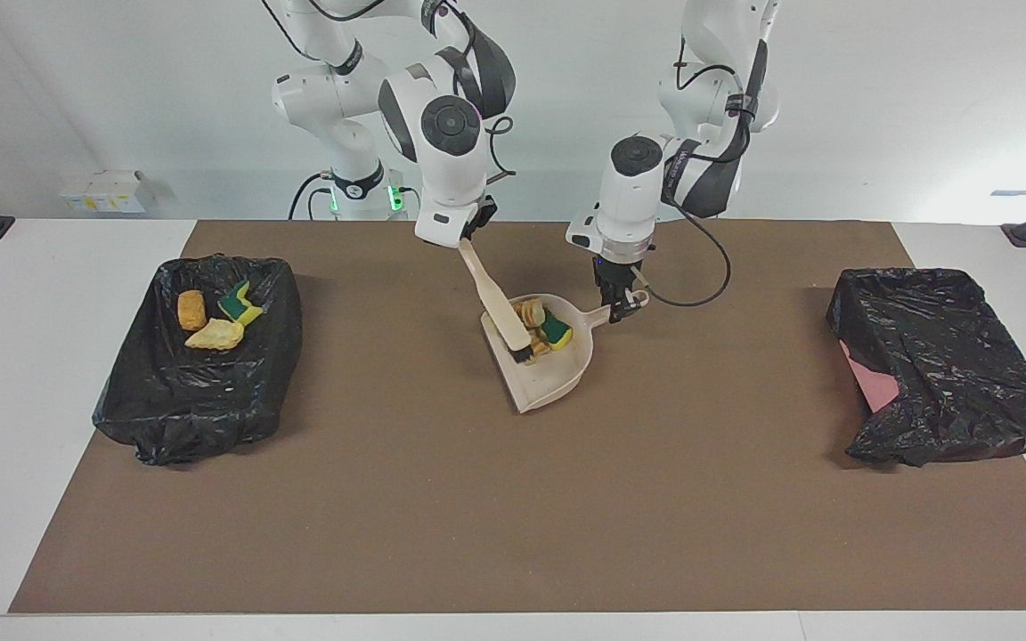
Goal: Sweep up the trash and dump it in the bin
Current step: 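Lift the dustpan with the left gripper while the right gripper drops the brush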
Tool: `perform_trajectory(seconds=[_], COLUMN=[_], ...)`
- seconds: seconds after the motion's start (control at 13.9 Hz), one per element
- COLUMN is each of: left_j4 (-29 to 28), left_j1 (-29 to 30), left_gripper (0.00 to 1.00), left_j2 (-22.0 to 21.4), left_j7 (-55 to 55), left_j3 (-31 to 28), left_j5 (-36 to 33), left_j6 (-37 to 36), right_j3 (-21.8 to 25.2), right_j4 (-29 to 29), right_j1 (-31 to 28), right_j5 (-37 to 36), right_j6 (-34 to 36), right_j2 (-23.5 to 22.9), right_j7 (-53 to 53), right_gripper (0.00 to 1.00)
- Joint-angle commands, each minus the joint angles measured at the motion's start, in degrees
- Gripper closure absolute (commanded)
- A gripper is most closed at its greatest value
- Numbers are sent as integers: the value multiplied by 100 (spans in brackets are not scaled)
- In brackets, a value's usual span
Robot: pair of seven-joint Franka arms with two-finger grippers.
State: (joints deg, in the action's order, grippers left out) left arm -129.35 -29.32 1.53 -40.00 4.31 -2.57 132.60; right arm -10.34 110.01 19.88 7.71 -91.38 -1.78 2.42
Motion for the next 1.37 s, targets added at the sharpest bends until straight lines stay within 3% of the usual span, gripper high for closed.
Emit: perform_trajectory(seconds=[0.0, 0.22, 0.5, 0.58, 0.94, 1.3], left_j4=[-20, 68, 269, 348, 621, 903], left_j1=[294, 637, 1349, 1516, 2412, 3502], left_gripper=[100, 100, 100, 100, 100, 100], left_j2=[40, 119, 76, 75, -30, -48], left_j7=[-691, -1402, -2836, -3047, -4443, -5981], left_j3=[17, 17, 17, 17, 8, 8], left_j5=[397, 887, 1627, 1741, 3023, 4289], left_j6=[292, 381, 101, -31, -698, -1841], right_j3=[-21, -29, -47, -82, -82, -91], right_j4=[-137, -94, 643, 828, 1830, 2428], right_j1=[-54, -141, -54, 16, 832, 2002], right_j5=[-6, 11, 493, 512, 1250, 1268], right_j6=[304, 506, -36, -99, -873, -1927], right_j2=[-33, 98, 546, 677, 1390, 1312], right_j7=[197, 1127, 2857, 2887, 3001, 3897], right_gripper=[100, 100, 100, 100, 100, 100])
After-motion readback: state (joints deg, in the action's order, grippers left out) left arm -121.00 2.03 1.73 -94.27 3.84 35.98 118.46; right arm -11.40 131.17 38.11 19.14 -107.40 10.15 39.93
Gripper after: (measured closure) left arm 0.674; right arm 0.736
